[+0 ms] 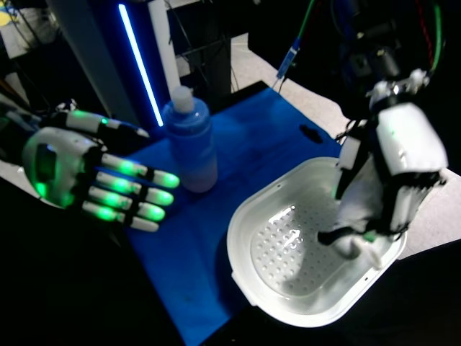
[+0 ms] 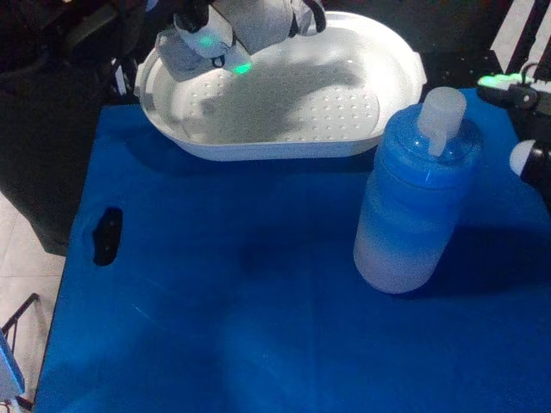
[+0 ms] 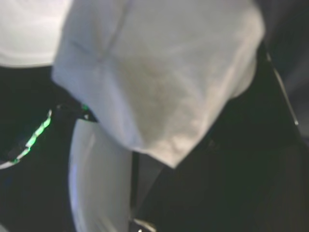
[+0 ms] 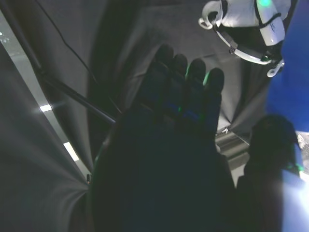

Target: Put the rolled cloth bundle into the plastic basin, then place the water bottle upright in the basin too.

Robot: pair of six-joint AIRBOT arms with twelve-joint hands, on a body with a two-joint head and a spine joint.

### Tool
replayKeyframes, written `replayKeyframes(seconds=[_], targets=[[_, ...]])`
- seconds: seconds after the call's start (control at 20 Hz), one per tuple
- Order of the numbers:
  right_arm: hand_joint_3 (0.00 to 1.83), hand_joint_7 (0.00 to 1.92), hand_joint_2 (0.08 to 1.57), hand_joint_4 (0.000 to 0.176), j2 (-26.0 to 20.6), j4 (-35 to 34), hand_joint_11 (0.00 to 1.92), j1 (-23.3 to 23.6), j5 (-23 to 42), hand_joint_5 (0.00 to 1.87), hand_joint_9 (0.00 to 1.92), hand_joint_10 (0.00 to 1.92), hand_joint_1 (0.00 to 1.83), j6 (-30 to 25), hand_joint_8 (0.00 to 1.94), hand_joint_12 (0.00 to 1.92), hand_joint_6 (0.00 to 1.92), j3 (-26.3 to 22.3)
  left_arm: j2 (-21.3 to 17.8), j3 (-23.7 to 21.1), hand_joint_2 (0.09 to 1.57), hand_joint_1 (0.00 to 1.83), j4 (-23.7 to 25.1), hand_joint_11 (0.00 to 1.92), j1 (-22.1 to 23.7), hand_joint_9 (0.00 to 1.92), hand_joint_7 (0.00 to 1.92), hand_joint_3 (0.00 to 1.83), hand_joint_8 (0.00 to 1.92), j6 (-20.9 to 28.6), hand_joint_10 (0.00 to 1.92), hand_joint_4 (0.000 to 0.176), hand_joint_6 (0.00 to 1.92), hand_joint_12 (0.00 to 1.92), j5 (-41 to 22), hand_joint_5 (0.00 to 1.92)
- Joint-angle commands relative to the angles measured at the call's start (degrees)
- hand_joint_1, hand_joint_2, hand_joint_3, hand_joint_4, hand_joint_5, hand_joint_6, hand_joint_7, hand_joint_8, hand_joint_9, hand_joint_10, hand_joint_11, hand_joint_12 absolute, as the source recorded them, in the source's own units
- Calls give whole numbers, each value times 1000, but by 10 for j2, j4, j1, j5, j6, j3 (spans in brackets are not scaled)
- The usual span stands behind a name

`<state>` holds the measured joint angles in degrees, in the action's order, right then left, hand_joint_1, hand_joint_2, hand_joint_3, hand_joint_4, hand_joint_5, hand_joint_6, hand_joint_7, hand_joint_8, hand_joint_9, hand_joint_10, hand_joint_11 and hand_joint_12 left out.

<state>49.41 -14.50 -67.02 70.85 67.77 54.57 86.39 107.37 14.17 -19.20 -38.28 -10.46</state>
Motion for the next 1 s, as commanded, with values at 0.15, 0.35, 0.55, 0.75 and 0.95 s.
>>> replayKeyframes(seconds=[0.15,0.35,0.55,0.75,0.95], targets=[[1,280,1446,0,-3,2,211,7,71,347,221,1,174,-7,0,8,1,3,0,10,1140,1441,-1,1316,-14,1154,960,1,1921,32,1921,176,1921,1921,-64,819],[0,271,1451,16,-2,2,208,7,71,346,214,1,214,-8,0,4,0,2,0,7,1153,1135,4,1087,-22,947,762,0,1809,34,1921,66,1695,1921,-61,722],[0,281,1434,1,-2,2,251,7,71,357,246,9,198,-8,1,19,3,2,0,6,1120,836,4,415,-28,556,613,0,624,50,870,82,645,1412,-70,654],[2,286,1445,0,-1,2,204,7,71,358,212,2,218,-8,2,1,2,2,0,4,987,691,7,0,-28,212,249,0,0,51,0,163,0,587,-70,284],[0,282,1438,10,-2,2,210,7,71,350,216,4,245,-11,0,7,0,2,-6,-3,930,549,11,0,-28,0,0,0,0,51,0,176,0,0,-74,0]])
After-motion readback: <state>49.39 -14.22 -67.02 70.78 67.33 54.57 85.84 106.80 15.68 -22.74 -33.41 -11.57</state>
